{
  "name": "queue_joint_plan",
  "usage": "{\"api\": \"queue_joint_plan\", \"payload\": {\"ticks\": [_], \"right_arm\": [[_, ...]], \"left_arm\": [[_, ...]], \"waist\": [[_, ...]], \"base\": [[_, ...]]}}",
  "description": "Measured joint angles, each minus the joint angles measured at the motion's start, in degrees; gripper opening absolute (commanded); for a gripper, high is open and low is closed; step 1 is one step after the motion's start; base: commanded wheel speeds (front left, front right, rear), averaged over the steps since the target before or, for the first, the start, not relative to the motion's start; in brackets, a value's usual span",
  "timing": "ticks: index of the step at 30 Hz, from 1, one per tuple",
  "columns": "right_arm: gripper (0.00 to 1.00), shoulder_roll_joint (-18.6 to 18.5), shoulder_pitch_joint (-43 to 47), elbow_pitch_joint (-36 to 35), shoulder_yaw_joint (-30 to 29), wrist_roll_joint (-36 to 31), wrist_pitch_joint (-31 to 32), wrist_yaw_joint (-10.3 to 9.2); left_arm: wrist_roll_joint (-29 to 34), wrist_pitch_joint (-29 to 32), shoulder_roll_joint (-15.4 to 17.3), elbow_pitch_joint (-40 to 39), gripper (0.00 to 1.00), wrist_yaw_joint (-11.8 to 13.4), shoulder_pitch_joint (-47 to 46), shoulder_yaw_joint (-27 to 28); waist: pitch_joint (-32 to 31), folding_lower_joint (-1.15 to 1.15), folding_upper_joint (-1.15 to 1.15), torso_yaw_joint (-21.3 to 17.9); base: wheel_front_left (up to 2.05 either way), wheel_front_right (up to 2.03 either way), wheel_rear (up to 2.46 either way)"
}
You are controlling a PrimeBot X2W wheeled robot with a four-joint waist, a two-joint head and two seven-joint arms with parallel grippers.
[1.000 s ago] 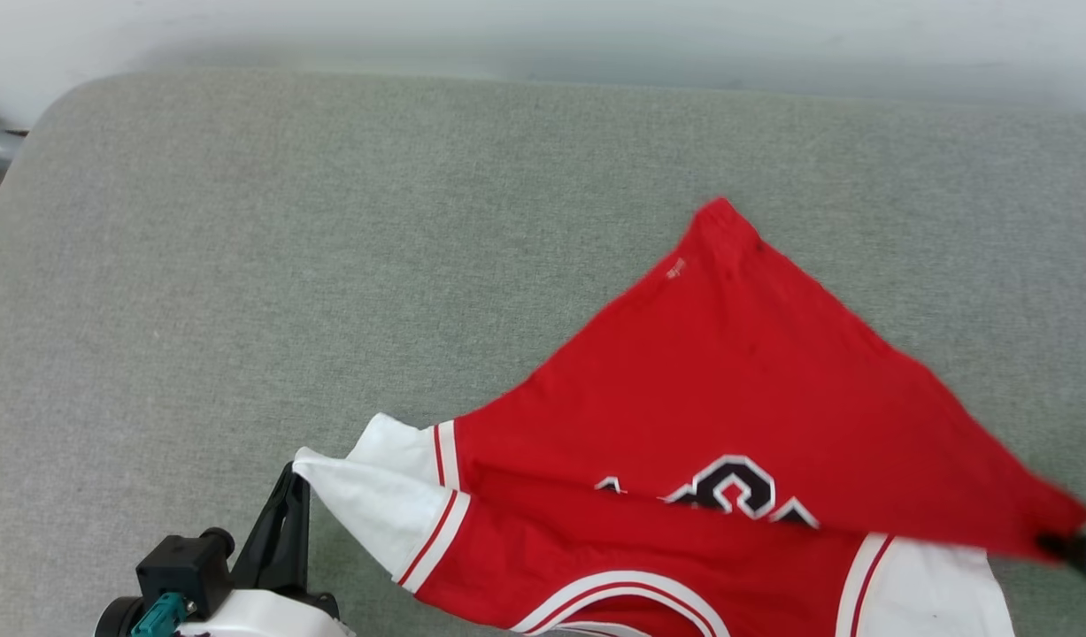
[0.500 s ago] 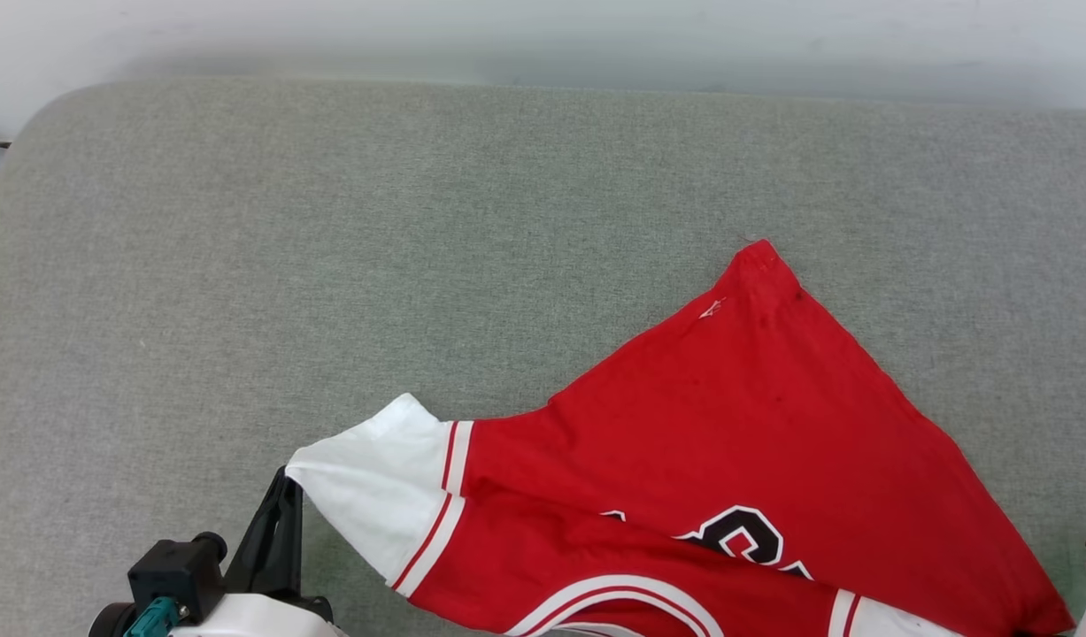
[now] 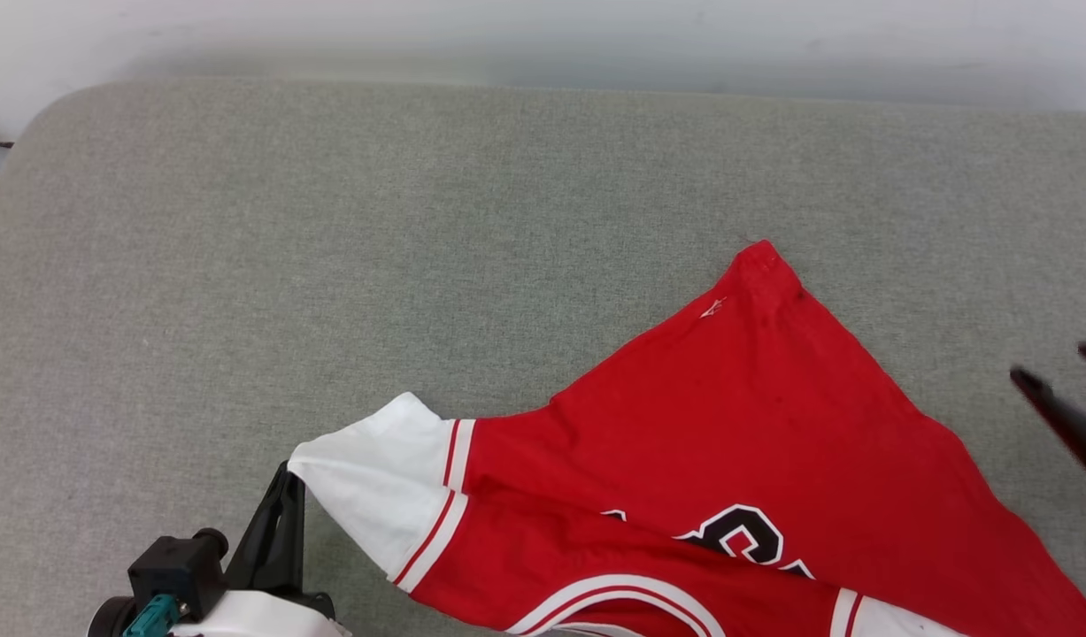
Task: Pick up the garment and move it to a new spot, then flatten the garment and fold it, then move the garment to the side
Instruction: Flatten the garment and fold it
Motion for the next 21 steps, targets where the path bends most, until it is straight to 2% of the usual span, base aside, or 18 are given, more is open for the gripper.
{"api": "queue_joint_plan", "payload": {"ticks": [4, 8, 15, 21], "right_arm": [[1.0, -1.0, -9.5, -1.9, 3.5, -0.8, 3.4, 0.0], [1.0, -0.6, -19.8, -1.7, 9.9, -0.9, 8.4, 0.0], [1.0, 0.3, -34.3, 6.7, 22.8, 0.0, 18.1, 0.0], [1.0, 1.2, -42.4, 14.2, 31.3, 0.6, 21.9, 0.01]], "left_arm": [[0.5, 0.1, -0.1, -0.3, 0.0, -0.1, -1.1, -0.6], [0.9, 0.2, -0.4, -0.5, 0.0, -0.4, -2.8, -1.3], [1.6, 0.1, -1.9, -0.2, 0.0, -1.2, -5.5, -2.8], [2.5, -0.3, -3.4, 0.4, 0.0, -1.7, -7.5, -4.0]], "waist": [[1.1, 0.0, 0.0, 0.7], [2.7, 0.0, 0.0, 1.7], [5.5, 0.01, 0.0, 4.3], [8.0, 0.01, 0.0, 6.6]], "base": [[0.0, 0.0, 0.0], [0.0, 0.0, 0.0], [0.0, 0.0, 0.0], [0.0, 0.0, 0.0]]}}
